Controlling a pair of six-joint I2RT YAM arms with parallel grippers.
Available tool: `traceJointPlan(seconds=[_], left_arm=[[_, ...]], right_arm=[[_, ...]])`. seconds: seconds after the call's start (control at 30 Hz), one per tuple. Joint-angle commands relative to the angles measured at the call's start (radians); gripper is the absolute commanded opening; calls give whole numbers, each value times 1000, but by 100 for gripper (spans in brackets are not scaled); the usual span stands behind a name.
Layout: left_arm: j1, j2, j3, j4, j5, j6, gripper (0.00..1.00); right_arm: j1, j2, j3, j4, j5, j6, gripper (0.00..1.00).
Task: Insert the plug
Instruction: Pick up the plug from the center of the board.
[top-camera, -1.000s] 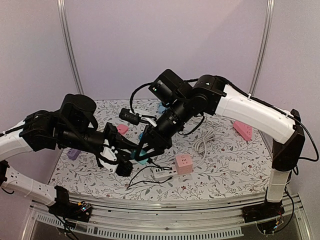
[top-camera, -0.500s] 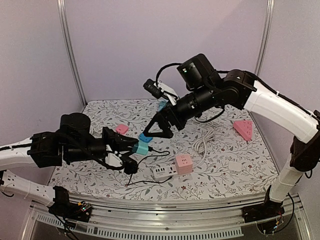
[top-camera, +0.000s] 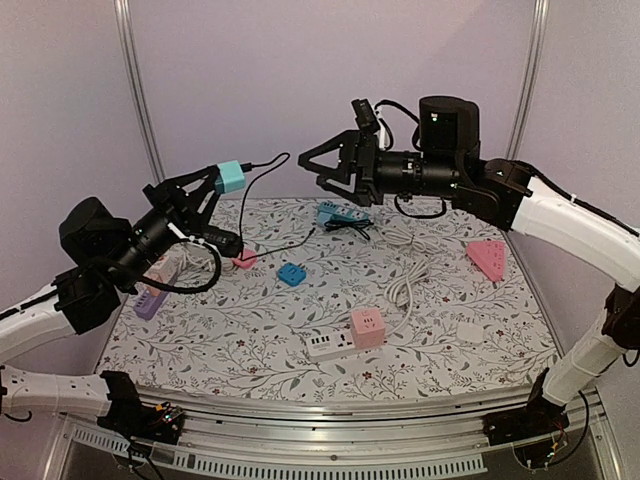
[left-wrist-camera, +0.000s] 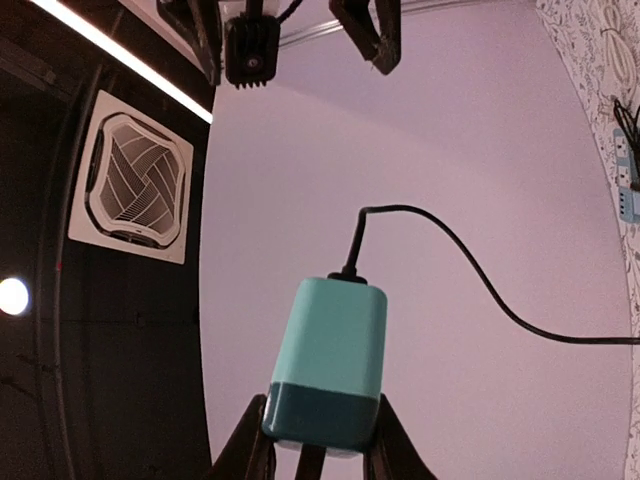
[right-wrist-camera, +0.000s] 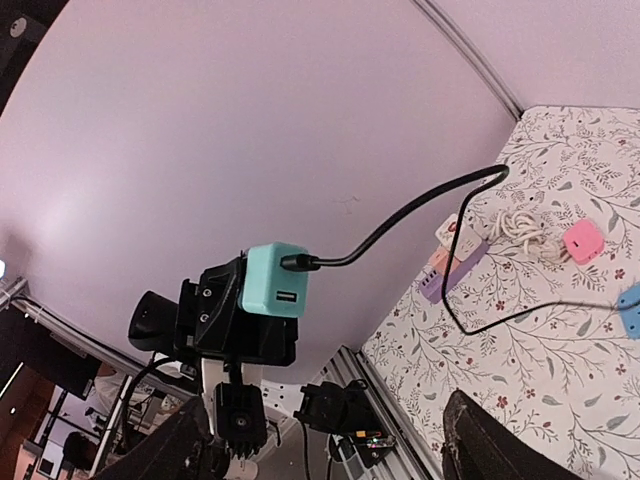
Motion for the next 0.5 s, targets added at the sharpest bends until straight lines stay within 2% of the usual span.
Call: traceJointPlan(seconds=[0.0, 0.13, 0.23, 0.3, 0.47], left_arm=[[53, -21, -32, 81, 78, 179, 0], [59, -25, -46, 91, 110, 227, 0], [59, -21, -58, 100, 128, 244, 0], [59, -20, -72, 105, 141, 250, 0], [58, -22, -98, 112, 158, 252, 0]], right_arm=[[56, 146, 86, 172, -99, 155, 77], [94, 264, 217, 207, -141, 135, 79], [100, 320, 248, 252, -143, 154, 79], [99, 346, 262, 274, -148, 175, 75], [98, 385, 284, 293, -151, 181, 57]])
